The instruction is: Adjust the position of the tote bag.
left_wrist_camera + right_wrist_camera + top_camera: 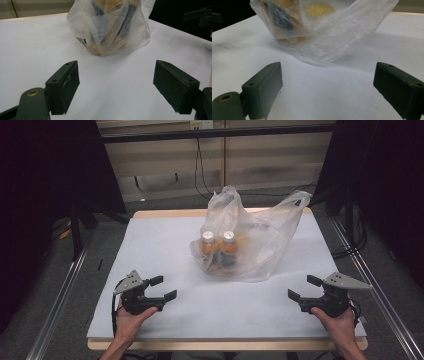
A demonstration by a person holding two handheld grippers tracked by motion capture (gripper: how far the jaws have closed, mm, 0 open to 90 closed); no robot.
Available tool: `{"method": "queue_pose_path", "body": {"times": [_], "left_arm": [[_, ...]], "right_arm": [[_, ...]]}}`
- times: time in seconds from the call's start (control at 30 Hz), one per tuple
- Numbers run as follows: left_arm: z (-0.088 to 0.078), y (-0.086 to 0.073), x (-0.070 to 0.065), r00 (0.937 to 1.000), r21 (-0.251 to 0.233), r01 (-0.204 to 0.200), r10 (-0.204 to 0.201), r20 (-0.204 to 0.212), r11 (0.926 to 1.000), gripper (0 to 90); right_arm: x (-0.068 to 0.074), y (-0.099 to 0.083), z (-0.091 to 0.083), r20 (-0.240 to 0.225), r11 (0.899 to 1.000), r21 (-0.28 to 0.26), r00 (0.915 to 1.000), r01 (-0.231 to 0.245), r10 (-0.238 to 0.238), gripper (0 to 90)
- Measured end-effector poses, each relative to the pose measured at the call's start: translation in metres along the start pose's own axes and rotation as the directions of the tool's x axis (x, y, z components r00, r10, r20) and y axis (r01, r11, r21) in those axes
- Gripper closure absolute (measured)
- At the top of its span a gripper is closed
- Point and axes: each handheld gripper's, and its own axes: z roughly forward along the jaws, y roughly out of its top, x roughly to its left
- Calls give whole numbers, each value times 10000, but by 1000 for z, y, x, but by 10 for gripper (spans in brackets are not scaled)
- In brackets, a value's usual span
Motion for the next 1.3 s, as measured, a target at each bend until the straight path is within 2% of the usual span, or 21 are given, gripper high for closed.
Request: {"method": "queue_pose_path", "body": {"times": [0.1,0.17,0.27,0.37,0.4,0.5,0.53,0.63,0.67,0.83,0.9,1.07,1.1,1.2,1.3], "left_arm": [[0,0,1,9999,19,61,-61,-81,10000,248],[0,0,1,9999,-7,132,-132,42,9999,258],[2,1,0,9999,125,54,-55,84,9999,300],[2,1,-1,10000,161,-1,0,19,9999,336],[1,1,-1,10000,231,-11,13,-87,9997,344],[1,1,-3,9999,247,-59,62,-127,9997,380],[0,1,-4,9999,278,-113,112,35,9995,414],[1,3,-7,9999,260,-55,51,154,9996,434],[2,6,-7,9993,246,-132,123,354,9996,445],[9,16,-5,9991,144,-329,325,260,9994,452],[11,21,-4,9993,60,-271,270,250,9996,457],[25,39,-4,9962,62,-774,771,410,9970,491],[25,39,-4,9962,62,-774,771,410,9970,504],[36,54,0,9965,-120,-718,722,411,9973,532],[41,65,2,9960,-432,-608,635,622,9972,554]], "right_arm": [[-1,0,1,-48,10000,73,10000,-61,61,92],[-3,0,2,-111,9999,111,9999,-55,56,107],[-7,0,5,-220,9998,133,9996,-168,171,145],[-8,0,7,-471,9996,208,9987,-204,214,218],[-8,1,9,-619,9994,285,9979,-175,192,227],[-5,1,10,-655,9995,302,9979,-14,34,255],[-4,3,11,-805,9996,293,9968,-9,33,271],[-3,4,13,-774,9996,270,9970,51,-30,294],[-1,6,14,-821,9995,297,9966,107,-82,302],[5,15,19,-709,9983,346,9965,461,-435,329],[6,17,20,-705,9983,331,9964,489,-465,330],[2,30,26,-668,9971,370,9958,657,-632,339],[2,30,26,-668,9971,370,9958,657,-632,339],[-5,43,31,-556,9979,207,9967,610,-597,353],[-11,53,35,-489,9984,138,9974,543,-536,378]]}}
